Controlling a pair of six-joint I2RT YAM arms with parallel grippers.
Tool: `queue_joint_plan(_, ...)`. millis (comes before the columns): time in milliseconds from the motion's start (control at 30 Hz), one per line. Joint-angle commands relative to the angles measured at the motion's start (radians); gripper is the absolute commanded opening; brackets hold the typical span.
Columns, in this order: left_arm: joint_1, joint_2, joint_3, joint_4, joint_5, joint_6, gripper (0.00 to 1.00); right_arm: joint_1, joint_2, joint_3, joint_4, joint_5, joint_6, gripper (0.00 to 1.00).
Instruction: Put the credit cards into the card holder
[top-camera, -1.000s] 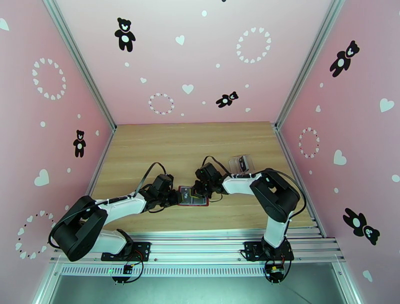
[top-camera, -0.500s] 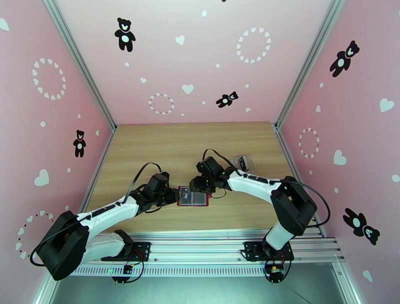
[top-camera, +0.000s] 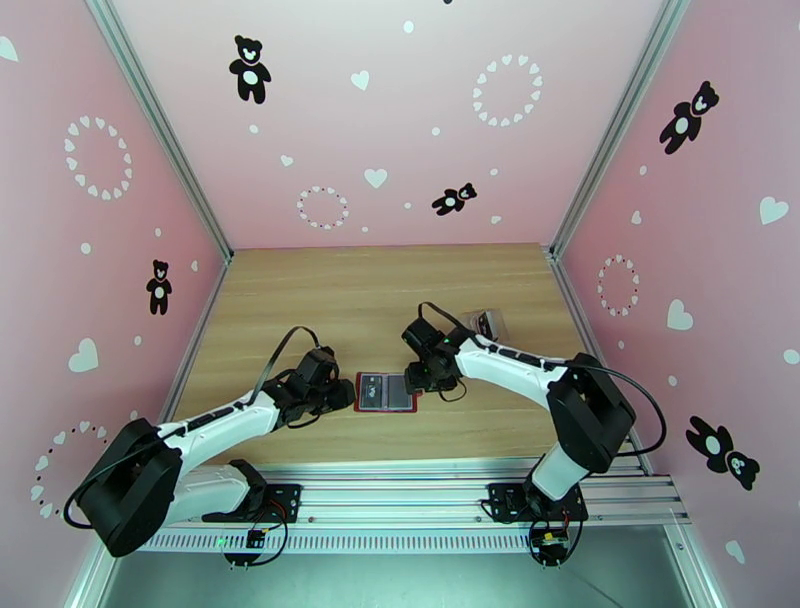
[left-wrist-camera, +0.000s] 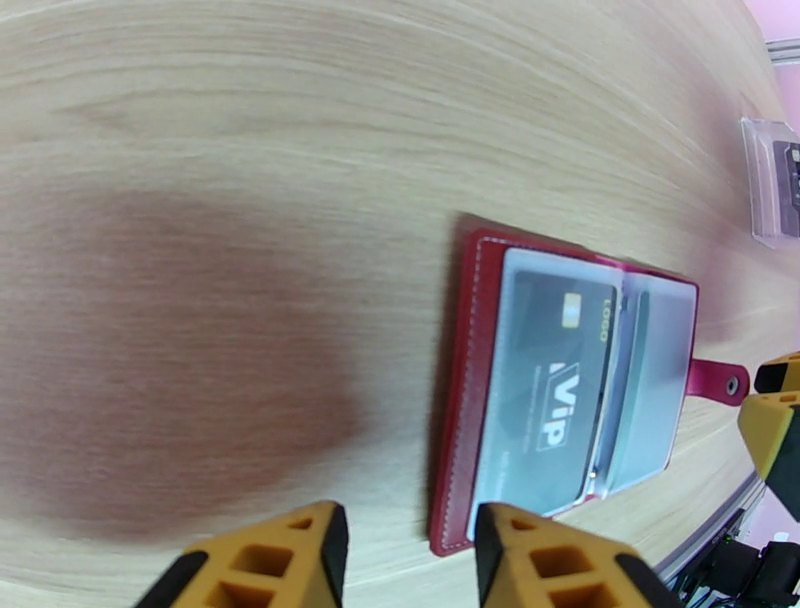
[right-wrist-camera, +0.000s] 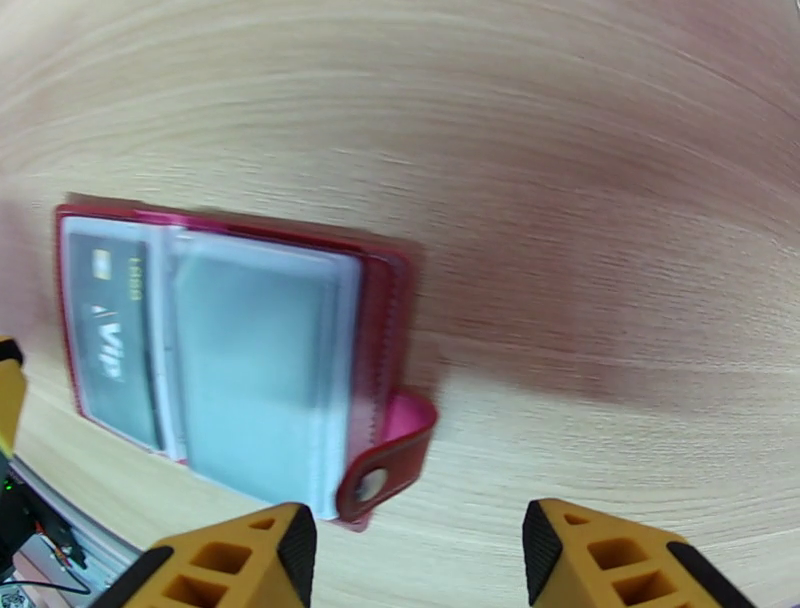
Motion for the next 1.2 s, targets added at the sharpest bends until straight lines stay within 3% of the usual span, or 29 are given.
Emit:
queue_joint_plan(0, 0.007, 0.011, 0.007, -0.015, -0.013, 0.003, 0.4, 0.011, 0.032, 0.034, -0.036, 0.017, -0.013, 0.57)
queue_joint_plan(267, 0.007, 0.008, 0.007, -0.015, -0.013, 0.008, 0.4, 0.034, 0.059, 0.085, -0.032, 0.019, -0.01, 0.5)
queue_joint_plan(500, 0.007, 0.008, 0.005, -0.014, -0.011, 0.013, 0.4, 0.044, 0.089, 0.15, -0.084, 0.065, -0.001, 0.34)
queue_joint_plan(1167, 0.007, 0.009, 0.002, -0.01, -0.005, 0.014, 0.4, 0.058, 0.11, 0.146, -0.086, 0.061, 0.011, 0.16)
